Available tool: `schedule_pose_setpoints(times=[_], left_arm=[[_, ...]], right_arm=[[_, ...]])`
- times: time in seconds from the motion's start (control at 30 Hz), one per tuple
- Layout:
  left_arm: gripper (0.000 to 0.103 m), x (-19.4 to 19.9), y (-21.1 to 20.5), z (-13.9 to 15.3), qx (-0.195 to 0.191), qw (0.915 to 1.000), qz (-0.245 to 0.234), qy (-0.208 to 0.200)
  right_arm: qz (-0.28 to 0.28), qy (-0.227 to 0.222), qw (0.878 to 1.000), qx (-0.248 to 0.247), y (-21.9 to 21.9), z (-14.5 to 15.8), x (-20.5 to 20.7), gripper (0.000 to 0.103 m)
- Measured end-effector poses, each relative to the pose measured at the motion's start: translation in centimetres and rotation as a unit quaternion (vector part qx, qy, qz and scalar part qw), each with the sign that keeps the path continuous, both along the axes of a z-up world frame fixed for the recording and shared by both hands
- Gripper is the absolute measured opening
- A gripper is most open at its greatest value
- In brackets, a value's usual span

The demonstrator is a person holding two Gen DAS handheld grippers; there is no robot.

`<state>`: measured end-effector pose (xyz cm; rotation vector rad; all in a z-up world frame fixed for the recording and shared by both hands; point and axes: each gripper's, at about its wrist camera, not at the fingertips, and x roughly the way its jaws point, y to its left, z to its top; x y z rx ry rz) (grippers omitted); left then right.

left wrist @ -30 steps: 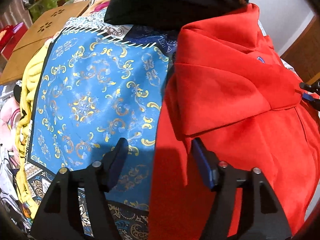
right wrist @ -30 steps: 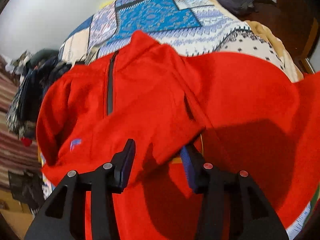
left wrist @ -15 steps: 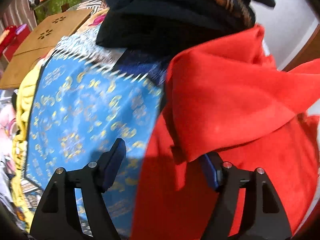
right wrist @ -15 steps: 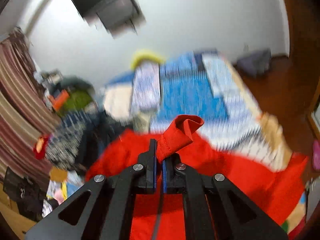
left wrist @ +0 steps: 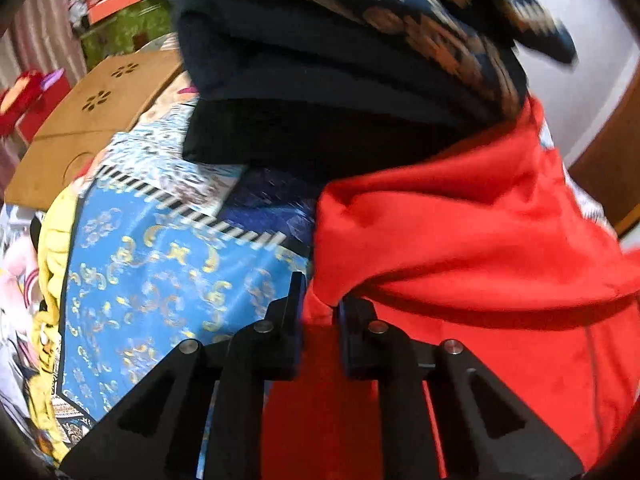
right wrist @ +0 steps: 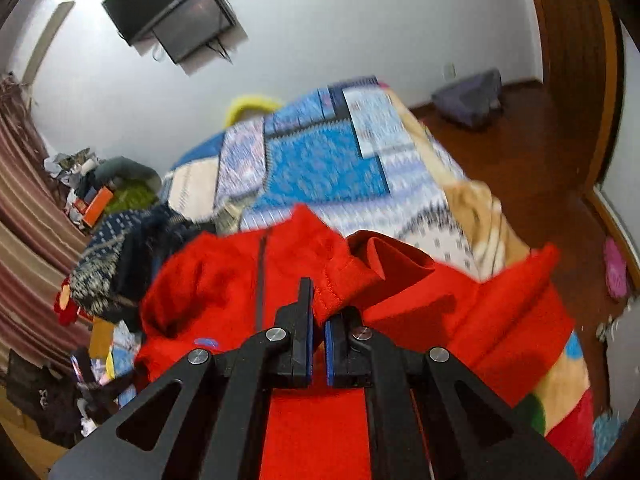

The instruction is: Fold large clothes

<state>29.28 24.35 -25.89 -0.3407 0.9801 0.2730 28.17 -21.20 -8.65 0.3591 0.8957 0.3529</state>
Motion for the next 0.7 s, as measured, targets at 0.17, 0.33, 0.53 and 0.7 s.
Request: schedule_pose_setpoints(times=[0.17, 0.33, 0.53, 0.7], left_arm=[[0.012, -0.1, 1.6, 0.5, 0.003, 1.0, -0.006, 0.001], [0.011, -2.3, 1.1, 0.1, 0.011, 0.9998, -0.01, 0.015], [0.013, -3.7, -0.3, -2.3, 0.018, 0.9979, -0.037, 0.051], [0.024, -4.8, -2.6, -1.6, 0.056, 0.9945, -0.053, 0.072]], right_arm=[[0.009, 0.0, 1.0, 0.021, -0.2, -0.5, -0.7, 0.004], [0.021, 0.03, 0.999, 0.0, 0.0, -4.1, -2.0, 0.006], [0.021, 0.083, 0.995, -0.042, -1.5, -7.6, -4.0, 0.01], [-0.001, 0.088, 0.994, -0.064, -3.6, -6.7, -5.7, 0.05]])
